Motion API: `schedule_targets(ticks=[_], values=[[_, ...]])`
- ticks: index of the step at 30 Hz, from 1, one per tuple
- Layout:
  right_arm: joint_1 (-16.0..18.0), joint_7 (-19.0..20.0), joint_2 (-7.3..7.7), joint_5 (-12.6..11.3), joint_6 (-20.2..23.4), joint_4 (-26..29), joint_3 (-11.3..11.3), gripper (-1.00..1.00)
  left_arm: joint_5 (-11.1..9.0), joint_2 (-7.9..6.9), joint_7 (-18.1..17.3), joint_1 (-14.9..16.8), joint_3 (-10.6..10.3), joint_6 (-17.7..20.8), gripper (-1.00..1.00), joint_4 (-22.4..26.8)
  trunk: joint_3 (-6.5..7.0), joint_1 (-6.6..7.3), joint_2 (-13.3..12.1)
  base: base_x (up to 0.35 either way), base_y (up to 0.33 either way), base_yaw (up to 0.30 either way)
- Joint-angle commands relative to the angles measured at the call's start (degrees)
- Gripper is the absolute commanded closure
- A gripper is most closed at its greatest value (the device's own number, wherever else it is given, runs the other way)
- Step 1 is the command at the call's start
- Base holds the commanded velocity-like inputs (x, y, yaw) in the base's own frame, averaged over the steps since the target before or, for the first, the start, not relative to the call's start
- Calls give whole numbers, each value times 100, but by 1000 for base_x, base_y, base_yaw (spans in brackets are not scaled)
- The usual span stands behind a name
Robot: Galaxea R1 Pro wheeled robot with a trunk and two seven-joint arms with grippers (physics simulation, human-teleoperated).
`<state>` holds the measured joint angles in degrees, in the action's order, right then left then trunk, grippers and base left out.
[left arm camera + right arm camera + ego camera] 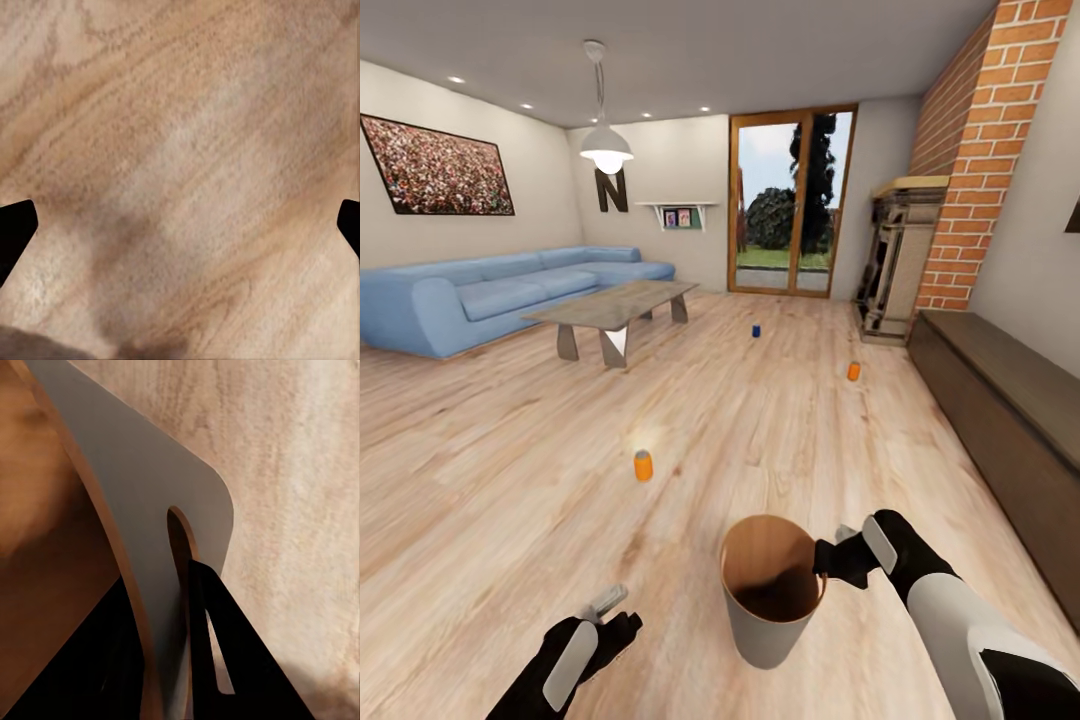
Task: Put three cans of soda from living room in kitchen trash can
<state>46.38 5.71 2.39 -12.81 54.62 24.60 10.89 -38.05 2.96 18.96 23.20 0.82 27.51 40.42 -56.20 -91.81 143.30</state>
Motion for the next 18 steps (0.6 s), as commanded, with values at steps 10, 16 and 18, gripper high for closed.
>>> schedule_targets(ticks=[10, 16, 18], values=[[2, 27, 7, -176, -1, 9, 18, 100, 11, -145, -34, 693, 23, 239, -100, -282, 1, 0, 0, 330, 111, -137], [2, 33, 12, -160, -11, 11, 16, 100, 11, -223, -307, 1058, 7, 338, -100, -697, 1, 0, 0, 333, 108, -251], [2, 34, 9, -131, -16, 30, 11, 100, 16, -228, -369, 977, 2, 332, -100, -647, 1, 0, 0, 334, 113, -120]])
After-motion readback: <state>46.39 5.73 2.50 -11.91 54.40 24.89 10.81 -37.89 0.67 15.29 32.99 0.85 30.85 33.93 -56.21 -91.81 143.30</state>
